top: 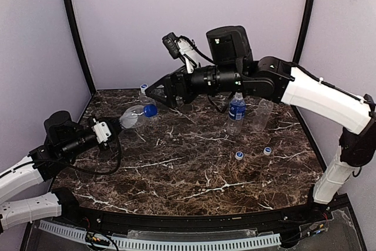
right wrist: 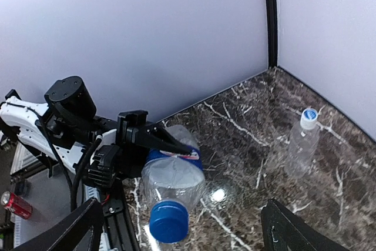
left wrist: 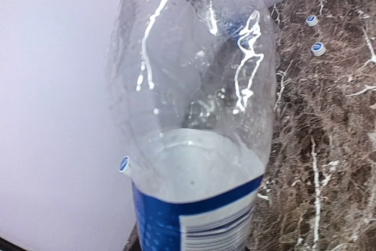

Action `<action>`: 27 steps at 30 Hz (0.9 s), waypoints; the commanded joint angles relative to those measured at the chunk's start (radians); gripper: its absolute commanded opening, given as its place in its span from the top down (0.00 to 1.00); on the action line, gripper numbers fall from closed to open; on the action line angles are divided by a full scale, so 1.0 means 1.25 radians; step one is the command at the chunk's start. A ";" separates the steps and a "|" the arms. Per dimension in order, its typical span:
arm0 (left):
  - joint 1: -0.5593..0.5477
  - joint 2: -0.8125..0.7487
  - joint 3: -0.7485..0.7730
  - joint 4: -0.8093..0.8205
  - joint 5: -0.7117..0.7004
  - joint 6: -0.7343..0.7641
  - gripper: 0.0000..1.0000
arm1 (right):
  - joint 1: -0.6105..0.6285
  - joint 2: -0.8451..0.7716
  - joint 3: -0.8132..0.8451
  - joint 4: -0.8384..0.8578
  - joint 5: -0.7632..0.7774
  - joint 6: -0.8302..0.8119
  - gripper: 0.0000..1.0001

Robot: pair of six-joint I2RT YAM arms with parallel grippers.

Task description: Unscrew the bottle caps

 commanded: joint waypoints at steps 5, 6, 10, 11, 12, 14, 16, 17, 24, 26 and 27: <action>0.004 0.009 -0.027 0.116 -0.103 0.117 0.74 | 0.011 0.072 0.025 -0.022 -0.027 0.262 0.14; 0.004 0.008 -0.027 0.115 -0.101 0.117 0.74 | 0.011 0.077 0.032 -0.032 -0.026 0.261 0.18; 0.004 0.005 -0.028 0.108 -0.101 0.117 0.74 | 0.011 0.092 0.041 -0.049 -0.035 0.256 0.30; 0.004 0.004 -0.029 0.108 -0.101 0.117 0.75 | 0.011 0.093 0.039 -0.051 -0.033 0.257 0.30; 0.004 0.004 -0.031 0.108 -0.102 0.117 0.75 | 0.011 0.094 0.036 -0.055 -0.026 0.257 0.29; 0.004 0.004 -0.032 0.110 -0.100 0.118 0.75 | 0.011 0.094 0.030 -0.062 -0.017 0.256 0.29; 0.004 0.003 -0.033 0.108 -0.095 0.118 0.75 | 0.011 0.094 0.025 -0.064 -0.016 0.256 0.32; 0.004 0.003 -0.033 0.108 -0.092 0.118 0.75 | 0.011 0.095 0.025 -0.066 -0.019 0.259 0.33; 0.004 0.006 -0.037 0.116 -0.105 0.124 0.75 | 0.011 0.106 0.033 -0.078 -0.051 0.256 0.42; 0.004 0.006 -0.035 0.115 -0.106 0.123 0.75 | 0.011 0.112 0.038 -0.083 -0.064 0.256 0.42; 0.004 0.006 -0.034 0.116 -0.108 0.124 0.75 | 0.011 0.115 0.042 -0.083 -0.070 0.255 0.43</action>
